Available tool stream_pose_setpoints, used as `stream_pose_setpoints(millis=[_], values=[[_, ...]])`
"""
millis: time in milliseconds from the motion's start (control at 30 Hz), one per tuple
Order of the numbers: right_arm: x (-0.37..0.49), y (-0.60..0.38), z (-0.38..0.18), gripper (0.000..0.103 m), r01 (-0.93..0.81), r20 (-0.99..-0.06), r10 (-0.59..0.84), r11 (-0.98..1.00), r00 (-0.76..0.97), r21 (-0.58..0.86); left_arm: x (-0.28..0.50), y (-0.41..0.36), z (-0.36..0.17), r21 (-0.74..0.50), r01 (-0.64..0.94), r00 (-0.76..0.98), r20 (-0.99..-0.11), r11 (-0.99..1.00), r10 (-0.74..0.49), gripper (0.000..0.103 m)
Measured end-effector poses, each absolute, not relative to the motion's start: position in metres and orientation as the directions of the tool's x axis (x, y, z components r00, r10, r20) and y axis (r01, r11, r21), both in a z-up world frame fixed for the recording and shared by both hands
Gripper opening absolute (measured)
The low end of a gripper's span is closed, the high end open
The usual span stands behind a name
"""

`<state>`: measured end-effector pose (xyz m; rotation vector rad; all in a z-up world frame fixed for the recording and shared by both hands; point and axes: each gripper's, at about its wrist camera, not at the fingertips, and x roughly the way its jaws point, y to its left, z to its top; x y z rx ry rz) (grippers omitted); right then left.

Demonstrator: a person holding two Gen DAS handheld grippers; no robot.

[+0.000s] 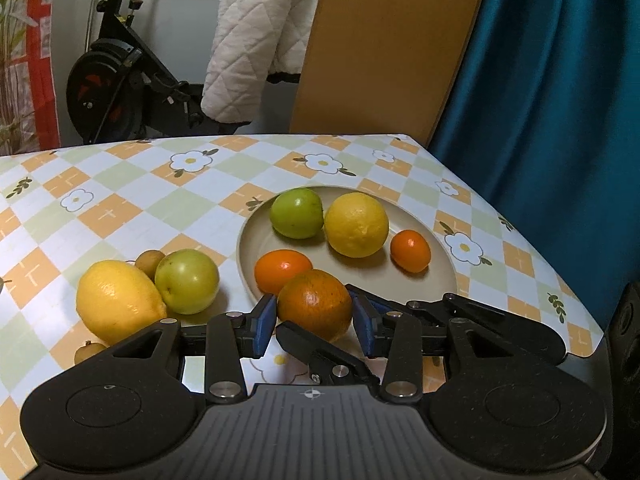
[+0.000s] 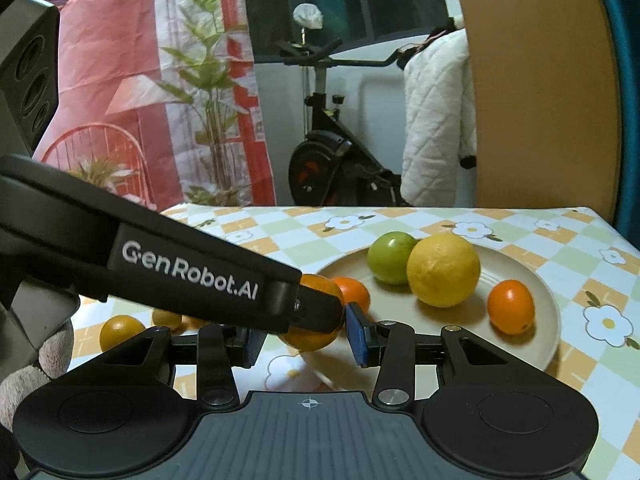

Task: Organize fruits
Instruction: 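Close the left tool on the orange and carry it onto the plate, then open the left tool to release the orange on the plate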

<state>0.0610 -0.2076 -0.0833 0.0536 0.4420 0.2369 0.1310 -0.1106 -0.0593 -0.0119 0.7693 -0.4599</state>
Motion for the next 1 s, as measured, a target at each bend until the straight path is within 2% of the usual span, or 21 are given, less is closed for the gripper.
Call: stream_pose_setpoints(millis=[433,1000], values=[[0.075,-0.232,-0.091,0.039,-0.09,-0.437,0.153,0.983,0.886,0.161,0.149,-0.137,-0.066,-0.146,0.435,0.601,-0.688,0.889,-0.407,0.045],[0.114,-0.232,-0.099,0.038,-0.055,-0.507,0.128,0.986,0.852,0.156,0.176,-0.141,-0.079,-0.148,0.406,0.604,-0.697,0.902,-0.386,0.045]])
